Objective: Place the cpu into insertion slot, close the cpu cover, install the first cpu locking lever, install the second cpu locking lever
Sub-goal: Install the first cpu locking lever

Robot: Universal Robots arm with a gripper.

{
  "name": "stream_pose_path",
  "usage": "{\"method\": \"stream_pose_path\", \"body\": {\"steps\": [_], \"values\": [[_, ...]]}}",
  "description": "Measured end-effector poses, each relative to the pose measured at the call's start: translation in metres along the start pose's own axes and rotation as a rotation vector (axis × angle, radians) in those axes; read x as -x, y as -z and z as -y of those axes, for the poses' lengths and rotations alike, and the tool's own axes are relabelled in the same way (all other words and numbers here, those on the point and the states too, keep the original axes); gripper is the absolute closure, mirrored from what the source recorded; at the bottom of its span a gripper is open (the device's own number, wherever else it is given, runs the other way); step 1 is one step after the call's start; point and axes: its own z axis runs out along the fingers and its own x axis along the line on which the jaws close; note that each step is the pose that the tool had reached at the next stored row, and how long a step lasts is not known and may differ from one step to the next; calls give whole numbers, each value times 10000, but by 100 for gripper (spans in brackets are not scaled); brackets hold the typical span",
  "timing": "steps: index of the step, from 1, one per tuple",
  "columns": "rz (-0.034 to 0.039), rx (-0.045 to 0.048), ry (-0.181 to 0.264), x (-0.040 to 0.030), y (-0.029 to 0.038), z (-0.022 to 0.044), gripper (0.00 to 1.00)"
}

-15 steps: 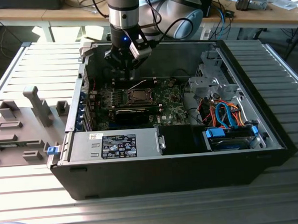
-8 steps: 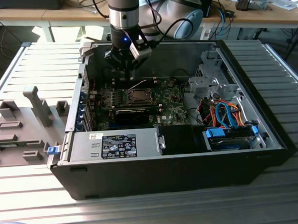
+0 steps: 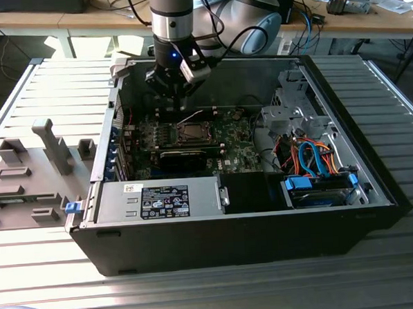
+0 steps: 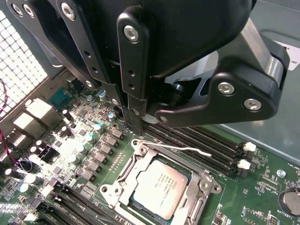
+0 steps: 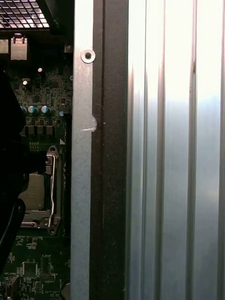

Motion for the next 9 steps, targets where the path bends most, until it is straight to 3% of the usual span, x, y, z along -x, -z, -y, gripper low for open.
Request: {"method": "stream_pose_path", "body": {"steps": [9], "values": [[0, -1, -1, 11, -13, 0, 89]]}}
